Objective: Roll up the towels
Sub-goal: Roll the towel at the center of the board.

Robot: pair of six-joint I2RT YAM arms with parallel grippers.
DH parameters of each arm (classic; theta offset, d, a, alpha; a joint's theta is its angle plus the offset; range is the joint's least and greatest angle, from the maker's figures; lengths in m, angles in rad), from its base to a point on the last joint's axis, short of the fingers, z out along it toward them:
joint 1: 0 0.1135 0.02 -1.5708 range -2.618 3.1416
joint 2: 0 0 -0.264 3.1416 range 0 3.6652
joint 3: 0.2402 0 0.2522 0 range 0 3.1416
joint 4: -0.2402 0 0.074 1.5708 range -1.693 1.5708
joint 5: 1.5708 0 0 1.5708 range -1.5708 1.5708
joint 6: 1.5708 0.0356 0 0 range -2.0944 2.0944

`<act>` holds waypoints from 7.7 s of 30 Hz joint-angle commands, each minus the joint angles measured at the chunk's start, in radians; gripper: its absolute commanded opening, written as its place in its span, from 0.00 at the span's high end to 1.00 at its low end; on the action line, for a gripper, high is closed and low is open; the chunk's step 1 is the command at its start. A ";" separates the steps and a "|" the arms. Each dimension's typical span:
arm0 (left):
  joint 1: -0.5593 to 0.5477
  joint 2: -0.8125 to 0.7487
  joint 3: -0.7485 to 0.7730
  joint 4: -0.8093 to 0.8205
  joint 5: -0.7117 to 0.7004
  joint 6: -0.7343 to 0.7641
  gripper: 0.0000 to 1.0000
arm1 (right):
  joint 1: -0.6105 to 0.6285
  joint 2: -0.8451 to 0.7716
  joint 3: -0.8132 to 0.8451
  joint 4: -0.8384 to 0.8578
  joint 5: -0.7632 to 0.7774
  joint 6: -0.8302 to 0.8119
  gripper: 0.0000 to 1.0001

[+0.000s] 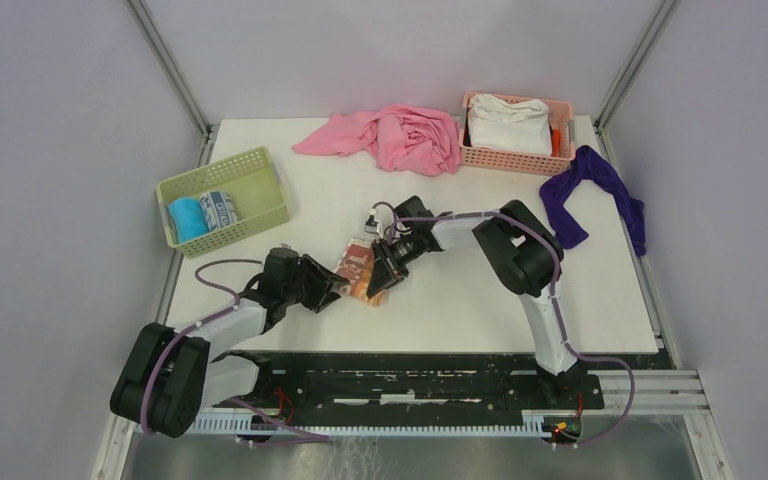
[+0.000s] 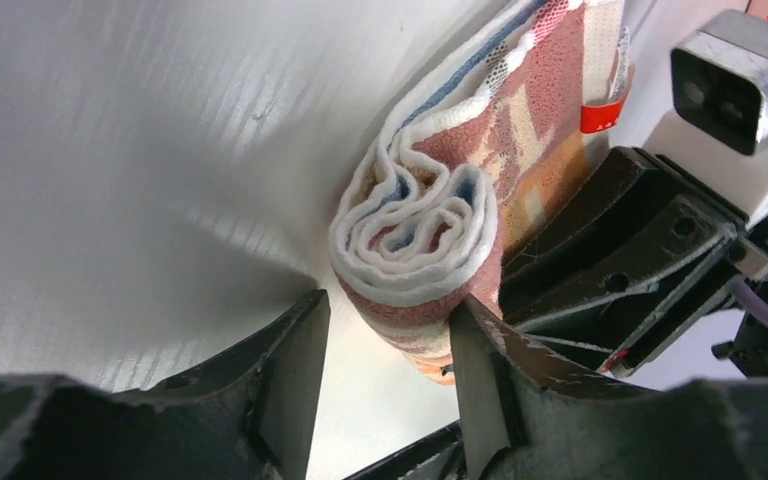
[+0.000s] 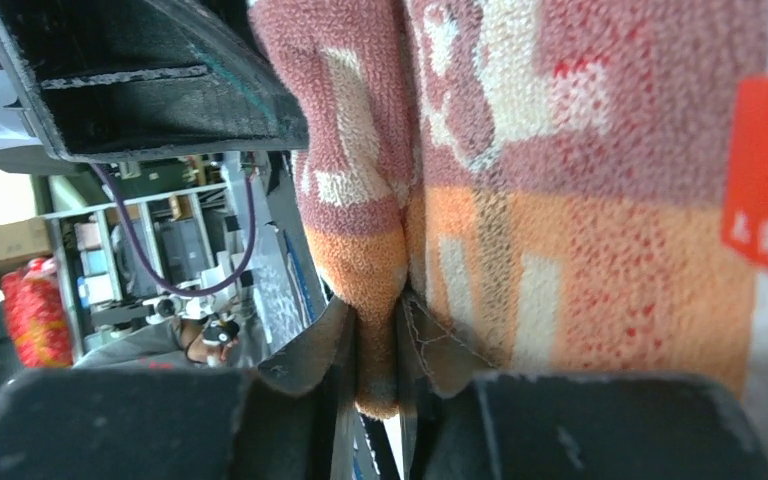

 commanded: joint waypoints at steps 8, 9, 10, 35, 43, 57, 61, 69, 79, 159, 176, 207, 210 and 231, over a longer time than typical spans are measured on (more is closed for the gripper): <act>0.035 0.074 -0.058 -0.075 -0.103 -0.116 0.52 | 0.054 -0.320 0.017 -0.275 0.564 -0.280 0.52; 0.036 0.074 -0.058 -0.075 -0.104 -0.118 0.52 | 0.068 -0.347 0.006 -0.272 0.627 -0.301 0.51; 0.037 0.075 -0.057 -0.078 -0.105 -0.120 0.52 | 0.087 -0.374 -0.008 -0.263 0.690 -0.323 0.49; 0.042 0.031 -0.016 -0.078 -0.086 -0.087 0.38 | 0.325 -0.293 0.002 -0.169 0.809 -0.565 0.86; 0.062 -0.150 -0.075 -0.005 -0.089 -0.113 0.24 | 0.169 -0.201 0.055 -0.187 0.204 -0.424 0.99; 0.077 -0.014 -0.039 0.110 0.009 -0.116 0.25 | 0.080 -0.068 -0.099 0.129 0.068 -0.119 0.98; 0.076 0.056 -0.015 0.097 0.032 -0.099 0.31 | 0.077 -0.053 -0.121 0.126 0.120 -0.107 0.93; 0.073 0.148 0.015 0.008 0.023 -0.062 0.53 | 0.079 -0.175 -0.177 0.073 0.297 -0.139 0.74; 0.062 0.147 0.097 -0.123 -0.033 0.003 0.55 | 0.129 -0.489 -0.190 -0.114 0.743 -0.349 0.40; 0.039 0.020 0.107 -0.163 -0.089 -0.008 0.30 | 0.406 -0.240 0.012 -0.253 0.757 -0.509 0.82; 0.071 -0.259 -0.001 -0.194 -0.009 -0.018 0.17 | 0.120 -0.005 0.047 -0.023 -0.071 -0.192 0.84; 0.069 0.187 0.117 -0.192 -0.012 0.084 0.62 | 0.177 -0.414 -0.029 -0.255 0.776 -0.393 0.42; 0.070 0.194 0.122 -0.199 -0.012 0.086 0.61 | 0.280 -0.455 -0.027 -0.244 0.978 -0.458 0.39; 0.068 0.202 0.127 -0.198 -0.007 0.072 0.58 | 0.542 -0.231 0.086 -0.241 1.301 -0.574 0.37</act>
